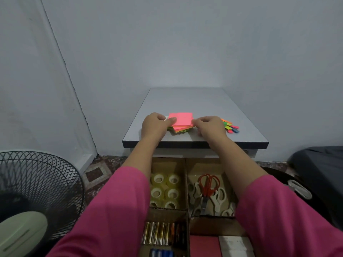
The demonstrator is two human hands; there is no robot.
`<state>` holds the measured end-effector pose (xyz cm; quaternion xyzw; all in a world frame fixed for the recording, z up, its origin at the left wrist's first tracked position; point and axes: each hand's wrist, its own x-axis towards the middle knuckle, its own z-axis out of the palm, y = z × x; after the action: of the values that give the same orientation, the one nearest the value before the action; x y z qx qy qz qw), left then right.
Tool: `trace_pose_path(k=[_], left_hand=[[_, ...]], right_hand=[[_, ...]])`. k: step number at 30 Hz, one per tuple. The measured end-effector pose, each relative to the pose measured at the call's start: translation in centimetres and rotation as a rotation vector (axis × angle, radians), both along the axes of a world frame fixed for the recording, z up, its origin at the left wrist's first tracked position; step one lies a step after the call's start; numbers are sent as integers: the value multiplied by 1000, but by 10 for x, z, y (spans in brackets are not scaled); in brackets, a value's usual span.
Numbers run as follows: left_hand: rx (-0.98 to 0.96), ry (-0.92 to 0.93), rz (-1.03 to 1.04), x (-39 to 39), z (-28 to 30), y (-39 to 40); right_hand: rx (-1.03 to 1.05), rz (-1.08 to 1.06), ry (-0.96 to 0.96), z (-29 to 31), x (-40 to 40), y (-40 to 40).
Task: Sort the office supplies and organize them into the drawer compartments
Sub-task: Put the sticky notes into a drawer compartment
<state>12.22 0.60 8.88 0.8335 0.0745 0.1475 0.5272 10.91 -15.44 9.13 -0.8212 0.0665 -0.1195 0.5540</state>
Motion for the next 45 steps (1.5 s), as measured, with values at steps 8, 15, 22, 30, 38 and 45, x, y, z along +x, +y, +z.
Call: trace_pose_path(k=[8,15,22,30,38,45], left_hand=[[-355,-101,31,-1,4,7],[-326,-106,80,0,1,12],[-421,-231,-42,-16,-2,20],[-451,-118,-270,-76,-1,20],[46,122,-534,-147,-42,7],[488,202,-665,-181,-55,-28]], right_hand=[[111,39,-39,-1,-5,-3],[151,31,-76,-1,-8,-1],[319,75,-45,9,-21,-11],[317,267,-10,5,-85,-50],[6,392,439,-27,-158,-113],[-467,308,643,-45,-190,-113]])
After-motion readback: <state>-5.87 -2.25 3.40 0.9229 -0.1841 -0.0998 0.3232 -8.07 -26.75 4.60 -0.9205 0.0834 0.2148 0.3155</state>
